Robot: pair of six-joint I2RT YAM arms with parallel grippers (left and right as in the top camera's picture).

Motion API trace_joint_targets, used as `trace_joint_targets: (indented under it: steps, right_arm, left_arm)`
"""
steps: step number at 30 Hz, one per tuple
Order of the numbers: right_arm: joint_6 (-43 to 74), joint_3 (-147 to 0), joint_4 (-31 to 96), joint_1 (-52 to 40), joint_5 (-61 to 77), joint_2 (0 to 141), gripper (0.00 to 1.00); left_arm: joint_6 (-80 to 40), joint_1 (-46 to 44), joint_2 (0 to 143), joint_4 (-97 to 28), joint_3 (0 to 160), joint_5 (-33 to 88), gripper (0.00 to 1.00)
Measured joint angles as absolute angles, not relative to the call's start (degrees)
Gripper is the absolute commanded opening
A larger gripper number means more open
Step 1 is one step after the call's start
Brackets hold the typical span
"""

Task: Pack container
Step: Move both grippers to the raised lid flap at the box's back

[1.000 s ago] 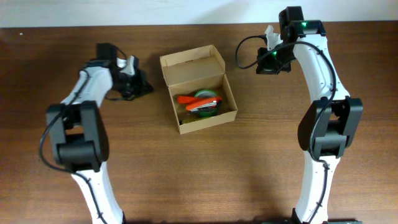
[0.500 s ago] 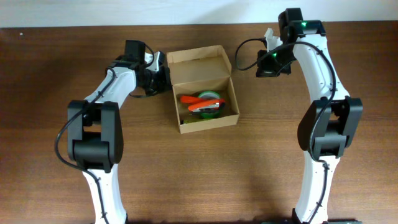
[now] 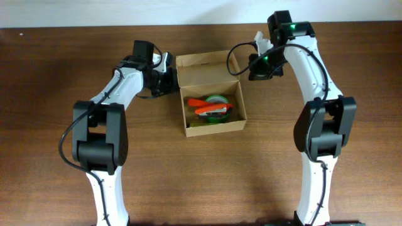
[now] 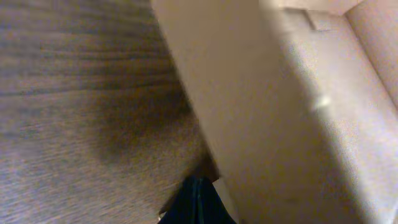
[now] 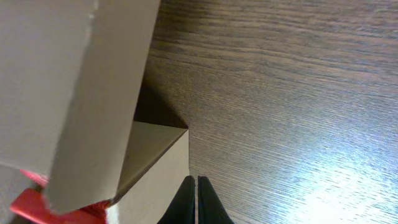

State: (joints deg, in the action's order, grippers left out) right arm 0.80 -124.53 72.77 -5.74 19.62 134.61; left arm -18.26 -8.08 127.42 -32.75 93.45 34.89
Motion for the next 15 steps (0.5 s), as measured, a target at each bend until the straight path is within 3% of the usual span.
trace_joint_targets:
  steps: [15]
  right_arm:
    - [0.89, -124.55, 68.6, -5.72, 22.39, 138.17, 0.04]
  left_arm:
    - [-18.26, -7.2, 127.52, -32.71, 97.62, 33.61, 0.02]
